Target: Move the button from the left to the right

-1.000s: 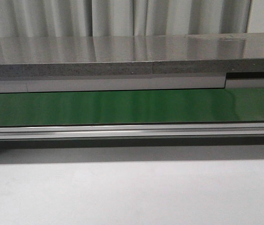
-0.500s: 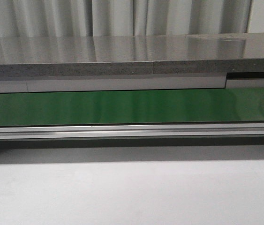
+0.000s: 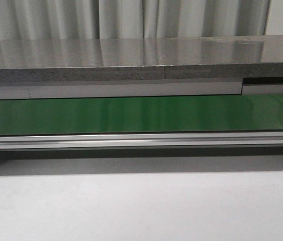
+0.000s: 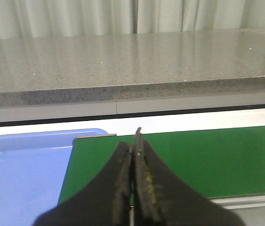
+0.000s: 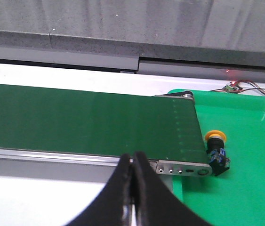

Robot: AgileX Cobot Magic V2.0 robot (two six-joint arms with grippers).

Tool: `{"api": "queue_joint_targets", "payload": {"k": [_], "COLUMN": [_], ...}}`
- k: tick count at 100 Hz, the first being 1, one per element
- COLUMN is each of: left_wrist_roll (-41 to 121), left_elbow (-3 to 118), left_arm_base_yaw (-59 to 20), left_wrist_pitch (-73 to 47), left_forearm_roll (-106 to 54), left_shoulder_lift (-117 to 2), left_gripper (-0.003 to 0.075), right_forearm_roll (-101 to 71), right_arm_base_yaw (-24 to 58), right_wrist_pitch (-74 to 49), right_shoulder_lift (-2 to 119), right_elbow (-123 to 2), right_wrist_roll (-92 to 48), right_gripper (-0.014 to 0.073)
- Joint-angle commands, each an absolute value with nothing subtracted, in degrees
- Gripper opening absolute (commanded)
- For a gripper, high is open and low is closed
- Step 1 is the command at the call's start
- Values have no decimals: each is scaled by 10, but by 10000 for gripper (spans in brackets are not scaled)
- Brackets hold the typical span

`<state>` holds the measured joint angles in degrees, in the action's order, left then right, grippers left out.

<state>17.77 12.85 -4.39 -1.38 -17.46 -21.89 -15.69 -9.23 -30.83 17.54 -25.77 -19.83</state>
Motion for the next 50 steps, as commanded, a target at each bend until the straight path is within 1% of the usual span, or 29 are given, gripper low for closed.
{"api": "queue_joint_targets", "payload": {"k": [1,11,23,35,50], "left_wrist_roll": [177,177,177,177,177], "left_elbow": [145,145,145,145,145], "left_arm_base_yaw": [-47,-47,-47,-47,-47], "left_wrist_pitch": [26,26,26,26,26], "left_forearm_roll": [-180,-180,-180,-180,-180], "left_shoulder_lift": [-222,-222,-222,-222,-222], "left_gripper": [-20,-20,-20,-20,-20], "right_forearm_roll": [-171,-172,-134,-60,-19], "right_arm_base_yaw": [-90,-81,-53,-22,-11], "right_wrist_pitch": [-247,-211,-182,-155,-114], "right_shoulder_lift": [179,176,154,114,59], "right_elbow": [-267,-247,-211,-169,-107], "right_wrist_roll": [-203,-185,-130,-60,-14], "right_gripper": [-67,-67,-67,-67,-67]}}
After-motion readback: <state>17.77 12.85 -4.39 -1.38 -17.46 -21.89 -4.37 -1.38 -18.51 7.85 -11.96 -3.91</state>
